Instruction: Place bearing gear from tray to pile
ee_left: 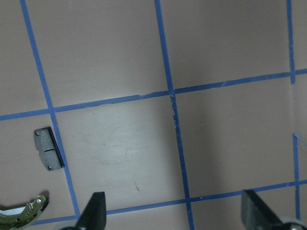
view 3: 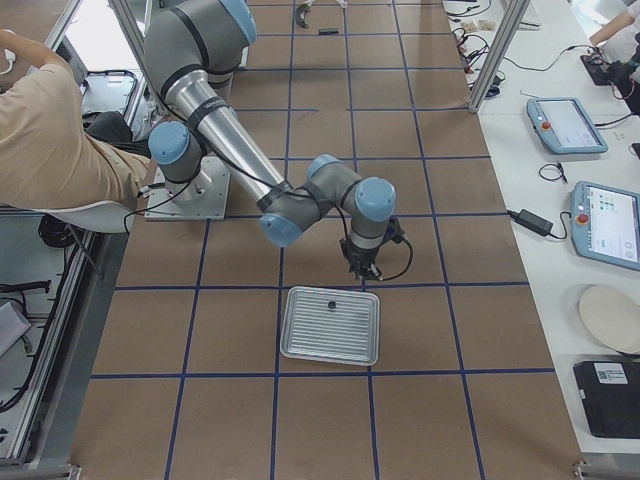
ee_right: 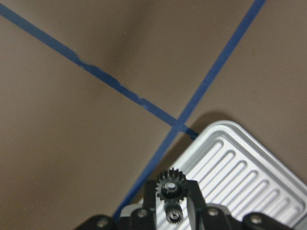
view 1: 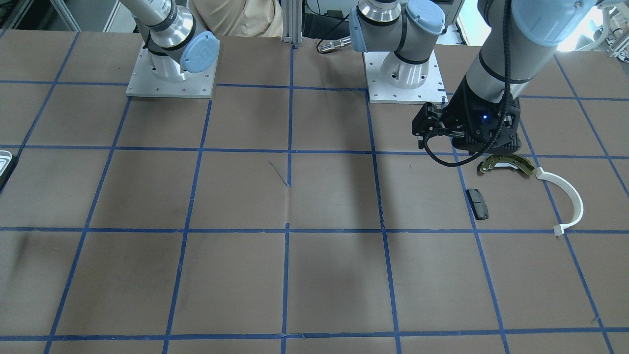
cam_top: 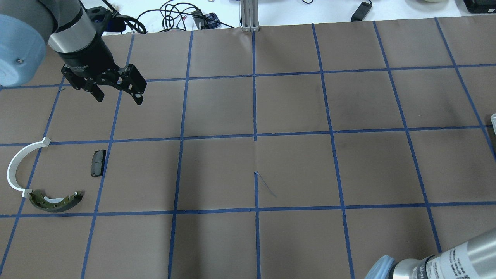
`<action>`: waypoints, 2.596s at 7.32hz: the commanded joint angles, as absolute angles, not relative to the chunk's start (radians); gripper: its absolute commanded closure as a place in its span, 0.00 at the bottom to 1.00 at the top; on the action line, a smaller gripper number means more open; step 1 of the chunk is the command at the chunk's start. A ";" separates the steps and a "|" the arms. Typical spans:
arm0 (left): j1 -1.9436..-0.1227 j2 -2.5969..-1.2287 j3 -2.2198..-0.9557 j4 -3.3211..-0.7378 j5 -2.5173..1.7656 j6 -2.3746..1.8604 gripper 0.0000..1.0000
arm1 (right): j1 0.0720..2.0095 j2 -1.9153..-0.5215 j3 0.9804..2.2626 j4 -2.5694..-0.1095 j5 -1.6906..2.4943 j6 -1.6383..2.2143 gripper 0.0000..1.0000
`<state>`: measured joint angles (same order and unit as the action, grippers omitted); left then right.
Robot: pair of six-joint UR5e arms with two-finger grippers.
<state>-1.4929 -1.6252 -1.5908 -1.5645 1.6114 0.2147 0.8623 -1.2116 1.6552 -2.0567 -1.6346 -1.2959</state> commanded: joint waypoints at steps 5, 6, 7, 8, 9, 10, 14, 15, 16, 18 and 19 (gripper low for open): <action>-1.489 -1.611 -1.626 -1.531 1.624 0.210 0.00 | 1.625 -1.397 1.859 -1.959 -1.600 -0.186 1.00; -1.488 -1.623 -1.631 -1.490 1.628 0.207 0.00 | 1.760 -1.384 1.876 -1.973 -1.574 0.029 1.00; -1.488 -1.623 -1.644 -1.485 1.628 0.216 0.00 | 1.864 -1.335 1.890 -2.062 -1.572 0.179 1.00; -1.488 -1.621 -1.661 -1.473 1.626 0.221 0.00 | 1.953 -1.266 1.890 -2.156 -1.572 0.330 1.00; -1.488 -1.620 -1.667 -1.444 1.626 0.219 0.00 | 2.007 -1.203 1.887 -2.233 -1.572 0.409 0.98; -1.488 -1.615 -1.669 -1.443 1.628 0.209 0.00 | 2.029 -1.162 1.890 -2.281 -1.569 0.469 0.88; -1.486 -1.627 -1.669 -1.445 1.620 0.207 0.00 | 2.010 -1.169 1.852 -2.283 -1.512 0.438 0.00; -1.489 -1.632 -1.669 -1.443 1.626 0.203 0.00 | 1.921 -1.207 1.850 -2.225 -1.523 0.293 0.00; -1.493 -1.634 -1.667 -1.440 1.615 0.193 0.00 | 1.801 -1.253 1.847 -2.150 -1.529 0.141 0.00; -1.587 -1.637 -1.730 -1.425 1.595 0.056 0.00 | 1.587 -1.291 1.839 -2.099 -1.622 -0.242 0.00; -1.644 -1.652 -1.787 -1.302 1.591 -0.016 0.00 | 1.489 -1.328 1.842 -2.048 -1.655 -0.414 0.00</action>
<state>-1.5755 -1.6393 -1.7241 -1.4038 1.5996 0.0694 1.6171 -1.2900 1.8424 -2.1002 -1.6011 -0.1874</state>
